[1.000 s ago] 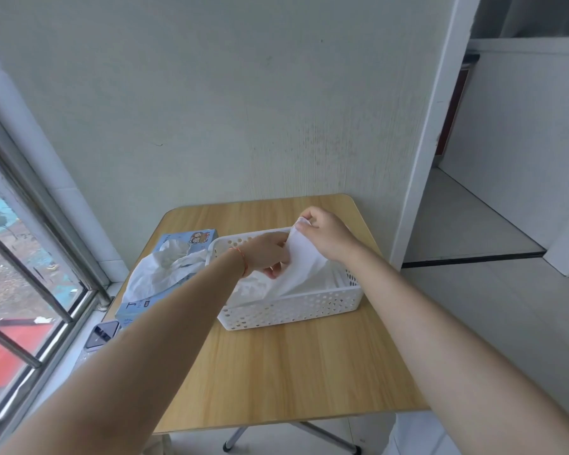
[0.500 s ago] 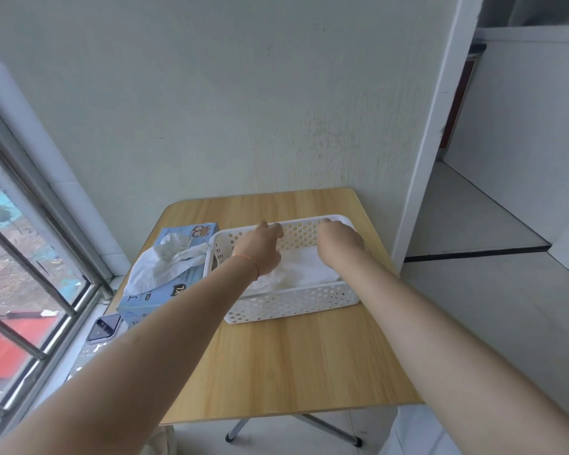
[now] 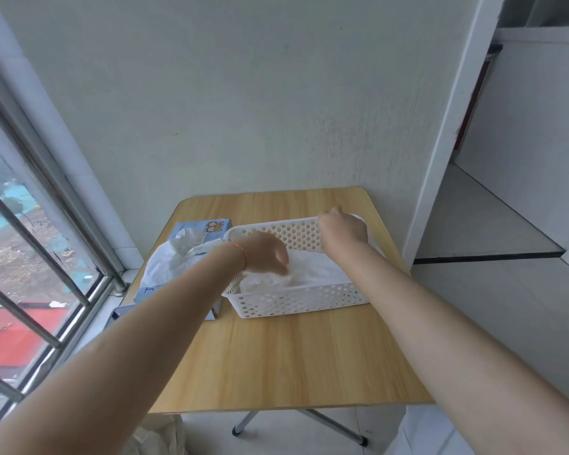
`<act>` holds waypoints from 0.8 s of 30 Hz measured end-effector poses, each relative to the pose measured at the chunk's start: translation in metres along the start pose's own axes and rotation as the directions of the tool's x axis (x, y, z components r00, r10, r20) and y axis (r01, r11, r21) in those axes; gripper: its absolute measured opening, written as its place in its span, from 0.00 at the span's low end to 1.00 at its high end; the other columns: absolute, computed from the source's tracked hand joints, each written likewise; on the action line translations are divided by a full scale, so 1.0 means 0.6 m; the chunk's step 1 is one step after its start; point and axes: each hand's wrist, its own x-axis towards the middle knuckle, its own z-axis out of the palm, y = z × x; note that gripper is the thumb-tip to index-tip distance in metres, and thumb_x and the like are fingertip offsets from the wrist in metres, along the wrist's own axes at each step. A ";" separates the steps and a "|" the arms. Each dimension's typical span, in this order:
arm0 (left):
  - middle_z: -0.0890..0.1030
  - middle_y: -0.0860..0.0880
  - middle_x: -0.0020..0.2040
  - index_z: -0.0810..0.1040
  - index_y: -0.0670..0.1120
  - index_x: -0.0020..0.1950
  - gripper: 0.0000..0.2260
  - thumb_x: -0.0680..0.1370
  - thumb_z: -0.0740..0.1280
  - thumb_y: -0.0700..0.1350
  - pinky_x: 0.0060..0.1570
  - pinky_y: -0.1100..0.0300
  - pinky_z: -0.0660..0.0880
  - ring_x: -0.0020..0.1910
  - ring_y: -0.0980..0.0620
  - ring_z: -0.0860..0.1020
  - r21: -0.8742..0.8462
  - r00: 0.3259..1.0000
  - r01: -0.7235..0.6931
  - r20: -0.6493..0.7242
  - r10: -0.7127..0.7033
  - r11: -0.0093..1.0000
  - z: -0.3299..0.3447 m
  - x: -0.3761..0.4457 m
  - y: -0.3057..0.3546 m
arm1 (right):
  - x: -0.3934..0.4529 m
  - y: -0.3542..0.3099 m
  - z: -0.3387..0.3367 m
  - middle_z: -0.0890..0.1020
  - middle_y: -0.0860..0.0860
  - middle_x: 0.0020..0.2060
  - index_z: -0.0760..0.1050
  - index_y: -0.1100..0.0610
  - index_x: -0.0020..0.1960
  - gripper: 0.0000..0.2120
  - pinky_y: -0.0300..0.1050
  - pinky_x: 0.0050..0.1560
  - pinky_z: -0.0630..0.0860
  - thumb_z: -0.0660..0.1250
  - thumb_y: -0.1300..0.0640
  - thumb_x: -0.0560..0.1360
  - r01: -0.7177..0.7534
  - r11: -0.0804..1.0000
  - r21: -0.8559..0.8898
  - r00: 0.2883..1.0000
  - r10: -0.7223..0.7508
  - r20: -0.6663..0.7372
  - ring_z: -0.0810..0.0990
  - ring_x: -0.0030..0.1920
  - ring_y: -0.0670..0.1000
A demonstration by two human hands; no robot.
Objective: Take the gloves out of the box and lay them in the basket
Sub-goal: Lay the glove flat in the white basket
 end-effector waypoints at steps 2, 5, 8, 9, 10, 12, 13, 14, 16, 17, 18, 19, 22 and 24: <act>0.80 0.53 0.50 0.81 0.54 0.49 0.06 0.76 0.66 0.52 0.49 0.55 0.78 0.49 0.51 0.79 -0.055 0.966 0.074 -0.245 -0.085 0.996 -0.027 -0.020 -0.017 | 0.003 -0.019 -0.011 0.73 0.57 0.55 0.72 0.61 0.57 0.15 0.43 0.28 0.63 0.65 0.70 0.72 0.048 0.998 0.040 0.998 -0.046 -0.051 0.73 0.37 0.55; 0.80 0.50 0.50 0.81 0.48 0.50 0.08 0.77 0.64 0.48 0.45 0.57 0.76 0.48 0.47 0.79 -0.054 0.869 0.251 -0.428 -0.249 0.967 -0.053 -0.053 -0.050 | 0.012 -0.068 -0.016 0.75 0.56 0.49 0.68 0.58 0.48 0.09 0.43 0.28 0.61 0.60 0.70 0.74 0.153 0.980 0.126 0.984 -0.140 -0.111 0.71 0.35 0.54; 0.81 0.48 0.50 0.81 0.47 0.50 0.08 0.76 0.63 0.45 0.45 0.57 0.76 0.47 0.45 0.79 -0.117 0.822 0.331 -0.451 -0.347 0.936 -0.052 -0.080 -0.096 | 0.021 -0.130 -0.008 0.77 0.53 0.48 0.72 0.57 0.48 0.06 0.47 0.38 0.71 0.57 0.64 0.77 0.260 0.920 0.293 0.965 -0.232 -0.125 0.75 0.44 0.55; 0.80 0.48 0.51 0.81 0.46 0.51 0.08 0.76 0.63 0.45 0.44 0.57 0.75 0.47 0.45 0.79 -0.130 0.816 0.350 -0.444 -0.370 0.928 -0.049 -0.088 -0.110 | 0.023 -0.149 -0.005 0.77 0.53 0.48 0.73 0.57 0.48 0.07 0.48 0.42 0.74 0.56 0.62 0.78 0.280 0.893 0.353 0.960 -0.255 -0.114 0.76 0.46 0.55; 0.80 0.48 0.51 0.80 0.47 0.52 0.08 0.76 0.63 0.45 0.43 0.58 0.74 0.47 0.45 0.79 -0.143 0.810 0.370 -0.434 -0.394 0.918 -0.045 -0.100 -0.129 | 0.024 -0.174 -0.003 0.78 0.52 0.48 0.74 0.56 0.48 0.07 0.49 0.45 0.75 0.57 0.60 0.78 0.301 0.867 0.397 0.953 -0.283 -0.104 0.76 0.47 0.55; 0.78 0.48 0.52 0.79 0.47 0.53 0.09 0.77 0.65 0.49 0.47 0.55 0.75 0.50 0.45 0.78 -0.156 0.810 0.383 -0.416 -0.412 0.910 -0.038 -0.115 -0.155 | 0.024 -0.208 -0.002 0.79 0.52 0.49 0.75 0.56 0.47 0.08 0.49 0.48 0.76 0.58 0.58 0.78 0.330 0.831 0.448 0.941 -0.325 -0.090 0.77 0.49 0.55; 0.77 0.49 0.52 0.79 0.47 0.54 0.11 0.76 0.67 0.51 0.51 0.53 0.76 0.51 0.45 0.77 -0.168 0.818 0.380 -0.398 -0.415 0.910 -0.034 -0.124 -0.170 | 0.024 -0.228 -0.001 0.79 0.52 0.49 0.77 0.56 0.48 0.08 0.48 0.49 0.76 0.59 0.58 0.78 0.346 0.814 0.466 0.934 -0.347 -0.087 0.78 0.49 0.55; 0.74 0.49 0.52 0.78 0.47 0.54 0.13 0.76 0.68 0.54 0.54 0.52 0.75 0.52 0.46 0.76 -0.190 0.833 0.364 -0.372 -0.410 0.912 -0.031 -0.130 -0.181 | 0.024 -0.242 -0.001 0.79 0.52 0.49 0.78 0.57 0.48 0.09 0.48 0.49 0.76 0.60 0.58 0.77 0.353 0.799 0.488 0.929 -0.361 -0.081 0.78 0.50 0.55; 0.72 0.50 0.51 0.76 0.49 0.53 0.13 0.75 0.69 0.55 0.54 0.54 0.73 0.52 0.48 0.74 -0.260 0.862 0.313 -0.326 -0.388 0.914 -0.024 -0.138 -0.201 | 0.023 -0.264 -0.002 0.76 0.50 0.51 0.79 0.56 0.54 0.10 0.49 0.52 0.76 0.63 0.55 0.76 0.345 0.781 0.520 0.923 -0.384 -0.034 0.78 0.52 0.54; 0.72 0.50 0.52 0.75 0.50 0.51 0.11 0.75 0.69 0.55 0.52 0.55 0.71 0.51 0.48 0.73 -0.281 0.873 0.289 -0.316 -0.372 0.915 -0.021 -0.141 -0.209 | 0.023 -0.272 -0.003 0.74 0.51 0.54 0.77 0.54 0.59 0.13 0.49 0.55 0.75 0.65 0.53 0.76 0.339 0.790 0.511 0.919 -0.395 0.001 0.76 0.54 0.54; 0.73 0.50 0.53 0.74 0.51 0.51 0.10 0.75 0.68 0.54 0.49 0.57 0.70 0.50 0.49 0.73 -0.290 0.877 0.273 -0.317 -0.361 0.917 -0.017 -0.145 -0.219 | 0.024 -0.280 -0.003 0.72 0.51 0.58 0.73 0.52 0.64 0.18 0.50 0.57 0.74 0.66 0.51 0.75 0.337 0.807 0.485 0.915 -0.403 0.035 0.75 0.57 0.54; 0.74 0.50 0.53 0.73 0.52 0.51 0.10 0.74 0.68 0.54 0.47 0.57 0.68 0.50 0.49 0.73 -0.292 0.878 0.266 -0.321 -0.356 0.919 -0.014 -0.148 -0.226 | 0.025 -0.285 -0.001 0.71 0.52 0.61 0.70 0.51 0.66 0.21 0.50 0.58 0.73 0.67 0.50 0.75 0.333 0.824 0.459 0.914 -0.401 0.057 0.73 0.59 0.55; 0.72 0.51 0.51 0.73 0.51 0.53 0.12 0.73 0.70 0.52 0.46 0.58 0.68 0.48 0.49 0.74 -0.278 0.875 0.271 -0.328 -0.356 0.922 -0.007 -0.155 -0.241 | 0.034 -0.292 0.010 0.71 0.54 0.64 0.67 0.51 0.69 0.24 0.52 0.61 0.72 0.68 0.51 0.75 0.312 0.829 0.463 0.931 -0.364 0.023 0.72 0.62 0.56; 0.74 0.51 0.50 0.73 0.51 0.52 0.11 0.73 0.70 0.50 0.45 0.56 0.71 0.47 0.49 0.74 -0.278 0.864 0.282 -0.343 -0.369 0.918 -0.002 -0.159 -0.253 | 0.039 -0.297 0.014 0.71 0.56 0.64 0.64 0.50 0.72 0.25 0.52 0.61 0.72 0.66 0.53 0.76 0.305 0.821 0.482 0.939 -0.345 -0.007 0.72 0.62 0.57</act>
